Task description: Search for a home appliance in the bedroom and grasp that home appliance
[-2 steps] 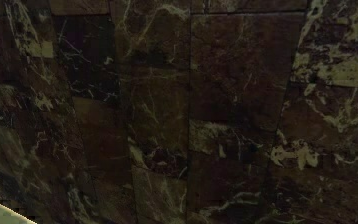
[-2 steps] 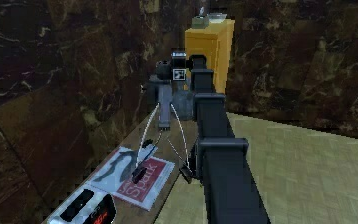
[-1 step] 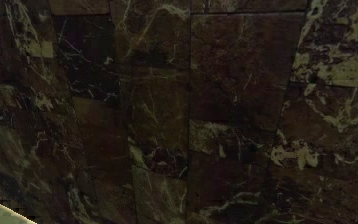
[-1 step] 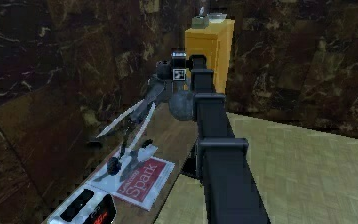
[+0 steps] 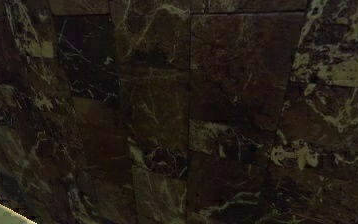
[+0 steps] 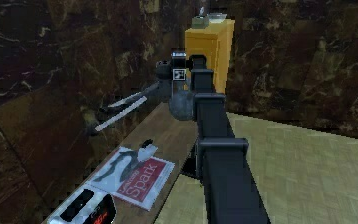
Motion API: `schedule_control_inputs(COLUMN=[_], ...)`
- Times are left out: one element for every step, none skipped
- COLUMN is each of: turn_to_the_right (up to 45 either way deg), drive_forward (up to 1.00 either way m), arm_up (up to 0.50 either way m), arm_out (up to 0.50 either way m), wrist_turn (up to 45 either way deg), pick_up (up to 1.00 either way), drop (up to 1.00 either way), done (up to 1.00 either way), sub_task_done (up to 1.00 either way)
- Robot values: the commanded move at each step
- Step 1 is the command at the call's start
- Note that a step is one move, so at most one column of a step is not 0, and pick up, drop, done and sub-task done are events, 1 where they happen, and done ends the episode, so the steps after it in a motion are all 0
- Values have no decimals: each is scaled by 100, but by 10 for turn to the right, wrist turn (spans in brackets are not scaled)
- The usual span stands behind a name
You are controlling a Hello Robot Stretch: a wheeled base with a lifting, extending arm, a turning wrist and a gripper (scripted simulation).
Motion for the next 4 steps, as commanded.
schedule_control_inputs(turn_to_the_right=[0, 0, 0, 0], drive_forward=[0, 0, 0, 0], arm_up=[0, -30, 0, 10], arm_out=[0, 0, 0, 0], wrist_turn=[450, 0, 0, 0], pick_up=[0, 0, 100, 0], drop=[0, 0, 0, 0], done=[0, 0, 0, 0], sub_task_done=[0, 0, 0, 0])
